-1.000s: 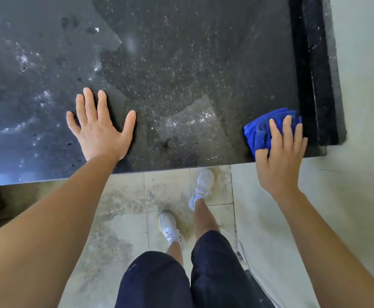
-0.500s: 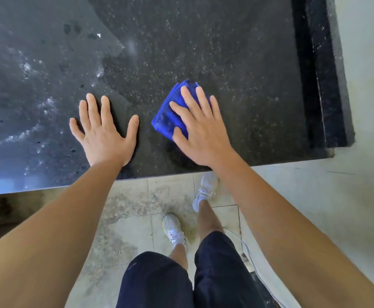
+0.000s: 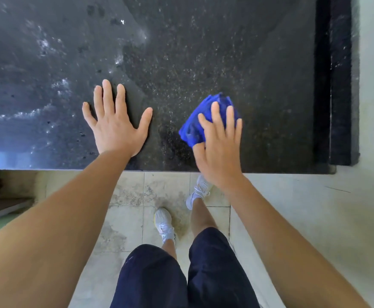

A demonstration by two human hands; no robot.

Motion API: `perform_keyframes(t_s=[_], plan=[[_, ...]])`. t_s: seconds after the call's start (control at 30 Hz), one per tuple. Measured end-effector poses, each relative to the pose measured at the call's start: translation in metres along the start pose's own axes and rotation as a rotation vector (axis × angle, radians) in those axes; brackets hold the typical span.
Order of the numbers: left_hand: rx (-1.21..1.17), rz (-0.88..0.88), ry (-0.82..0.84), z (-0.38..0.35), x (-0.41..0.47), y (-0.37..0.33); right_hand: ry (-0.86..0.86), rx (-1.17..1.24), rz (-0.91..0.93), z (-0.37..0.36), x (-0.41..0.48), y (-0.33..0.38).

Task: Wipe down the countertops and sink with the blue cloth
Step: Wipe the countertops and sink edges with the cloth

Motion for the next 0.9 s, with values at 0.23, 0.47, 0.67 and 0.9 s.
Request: perform_keyframes(t_s=[0.23,0.47,0.67,0.9], plan=[[-0.013,0.015,-0.008,-0.001,-0.001,0.001,0.068,0.023,0.258,-0.010,-0.033,0.035],[-0.007,0.012,-0.013,0.001,0.000,0.001,-0.024,-0.111,0.140,0.030,-0.027,-0.083],[-0.012,0.014,-0.008,0.000,0.001,0.000,-0.081,-0.117,-0.267,0.039,-0.041,-0.120],[-0.033,0.040,-0.014,-0.001,0.001,0.002,0.057,0.082,0.315,-0.019,-0.021,0.061]])
Point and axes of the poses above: each hand's wrist, its own x-axis towards the middle knuckle, its own z-axis out of the back of the hand, y = z × x, the point moved 9 cm from there along x, towards the middle knuckle, and after that the axes turned 14 degrees about -y, right-handed, at the moved point
